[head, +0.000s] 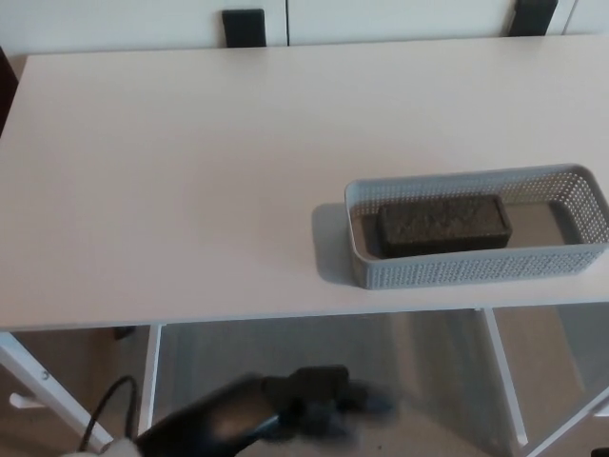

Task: The robot walks towards a desk on which an eraser is kept on the left hand side and a container is kept on the right hand side. The robot picks up the eraser using its left hand and places it in the container.

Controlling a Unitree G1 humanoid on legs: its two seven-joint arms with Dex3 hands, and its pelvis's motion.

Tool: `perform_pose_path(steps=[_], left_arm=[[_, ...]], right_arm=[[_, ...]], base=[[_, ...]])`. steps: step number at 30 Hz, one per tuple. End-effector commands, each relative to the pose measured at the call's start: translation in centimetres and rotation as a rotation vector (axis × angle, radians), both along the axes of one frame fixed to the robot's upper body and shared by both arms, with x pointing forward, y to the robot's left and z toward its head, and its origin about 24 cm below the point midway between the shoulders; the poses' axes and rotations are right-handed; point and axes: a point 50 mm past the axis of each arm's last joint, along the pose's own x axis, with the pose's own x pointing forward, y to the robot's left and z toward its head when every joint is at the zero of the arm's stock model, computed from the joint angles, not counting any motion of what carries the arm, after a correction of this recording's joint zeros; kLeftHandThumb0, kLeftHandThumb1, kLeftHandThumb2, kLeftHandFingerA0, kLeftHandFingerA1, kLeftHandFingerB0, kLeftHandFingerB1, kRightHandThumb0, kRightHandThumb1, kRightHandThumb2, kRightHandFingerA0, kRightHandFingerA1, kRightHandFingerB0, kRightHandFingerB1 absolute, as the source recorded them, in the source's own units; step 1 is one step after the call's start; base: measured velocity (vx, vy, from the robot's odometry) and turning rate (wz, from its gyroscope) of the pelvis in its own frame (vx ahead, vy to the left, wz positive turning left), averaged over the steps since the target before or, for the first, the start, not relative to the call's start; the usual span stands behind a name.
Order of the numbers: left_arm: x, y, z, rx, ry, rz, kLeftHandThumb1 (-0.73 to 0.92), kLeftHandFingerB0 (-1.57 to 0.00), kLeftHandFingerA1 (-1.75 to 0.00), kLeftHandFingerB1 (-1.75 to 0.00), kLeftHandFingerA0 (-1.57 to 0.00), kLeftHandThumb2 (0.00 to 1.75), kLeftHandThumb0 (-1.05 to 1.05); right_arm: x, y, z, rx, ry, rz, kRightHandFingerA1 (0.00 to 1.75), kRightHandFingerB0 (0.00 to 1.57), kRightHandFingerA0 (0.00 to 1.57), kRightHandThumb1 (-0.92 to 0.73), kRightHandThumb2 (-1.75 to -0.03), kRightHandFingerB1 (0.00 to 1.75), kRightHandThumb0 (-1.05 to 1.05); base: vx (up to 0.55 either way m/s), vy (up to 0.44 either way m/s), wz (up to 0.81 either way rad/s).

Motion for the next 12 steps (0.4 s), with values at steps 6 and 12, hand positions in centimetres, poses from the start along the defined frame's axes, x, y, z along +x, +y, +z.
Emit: perform_pose_path(steps=[6,12], left_arm=[[-8.6,17.3,-16.3,0.417,0.479,0.791,0.92,-0.35,-0.45,-0.34,-0.32,0.71,-0.89],[-10.3,20.0,-16.3,0.51,0.502,0.871,0.91,-0.22,-0.37,-0.35,-0.27,0.74,-0.81]], right_arm=[[-5.3,-1.6,-0.8,0.01,0.115,-0.048,0.72,0.54,0.72,-0.41,-0.81,0.63,-0.43],[-6.7,-1.6,-0.8,-0.034,0.119,0.005,0.74,0.5,0.73,-0.42,-0.84,0.61,-0.41]], base=[[0.0,0.0,0.0],[0.0,0.0,0.0]])
